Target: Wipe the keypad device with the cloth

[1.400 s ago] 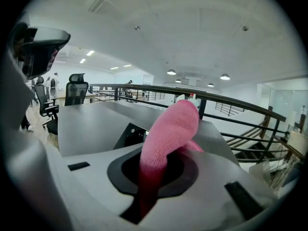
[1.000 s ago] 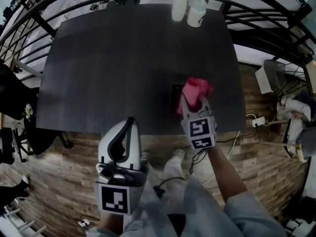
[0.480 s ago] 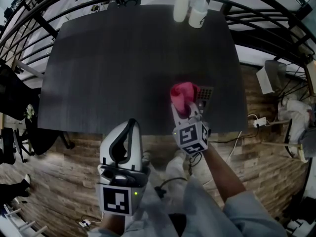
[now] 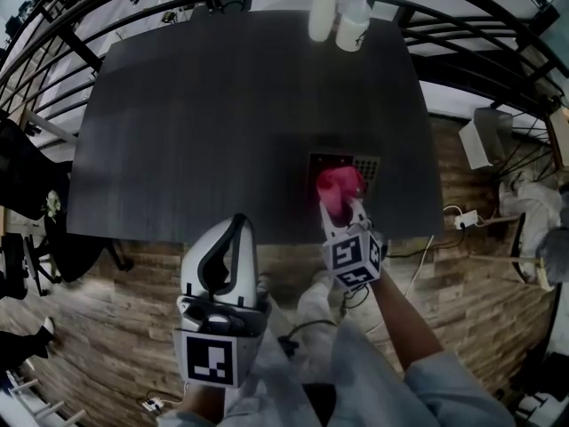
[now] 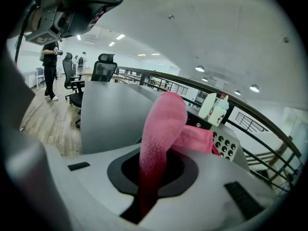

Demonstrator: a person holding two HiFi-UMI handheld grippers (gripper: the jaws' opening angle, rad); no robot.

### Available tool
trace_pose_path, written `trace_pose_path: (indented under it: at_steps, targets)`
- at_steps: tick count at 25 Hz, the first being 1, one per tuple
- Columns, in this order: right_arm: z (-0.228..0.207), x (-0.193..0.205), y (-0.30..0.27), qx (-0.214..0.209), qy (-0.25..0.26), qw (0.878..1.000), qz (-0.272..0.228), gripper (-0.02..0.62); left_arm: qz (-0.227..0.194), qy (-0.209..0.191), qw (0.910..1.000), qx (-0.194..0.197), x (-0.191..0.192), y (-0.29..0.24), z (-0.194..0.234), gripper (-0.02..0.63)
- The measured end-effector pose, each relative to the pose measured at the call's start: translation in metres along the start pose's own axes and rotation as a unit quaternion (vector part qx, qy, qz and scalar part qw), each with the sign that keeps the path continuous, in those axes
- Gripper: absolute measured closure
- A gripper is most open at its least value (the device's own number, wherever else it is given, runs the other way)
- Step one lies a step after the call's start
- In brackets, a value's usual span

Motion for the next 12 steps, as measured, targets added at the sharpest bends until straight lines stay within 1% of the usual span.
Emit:
trace_pose_path:
  at_steps: [12]
  targets:
    - [-0.03,0.033,0.021,0.052,-0.036,0.998,0.022,0.568,-0.006,0.002,0.9998,0.018,-0.002,-0.009,-0.011,0.598]
Point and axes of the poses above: the fingertips, and each gripper's own axes: y backward along the fingers, z to its left, x out of its underside, the point moved 9 cm from there along y, backward along the fingers, and after that the axes turned 4 degrees about z, right-handed, at the moved point
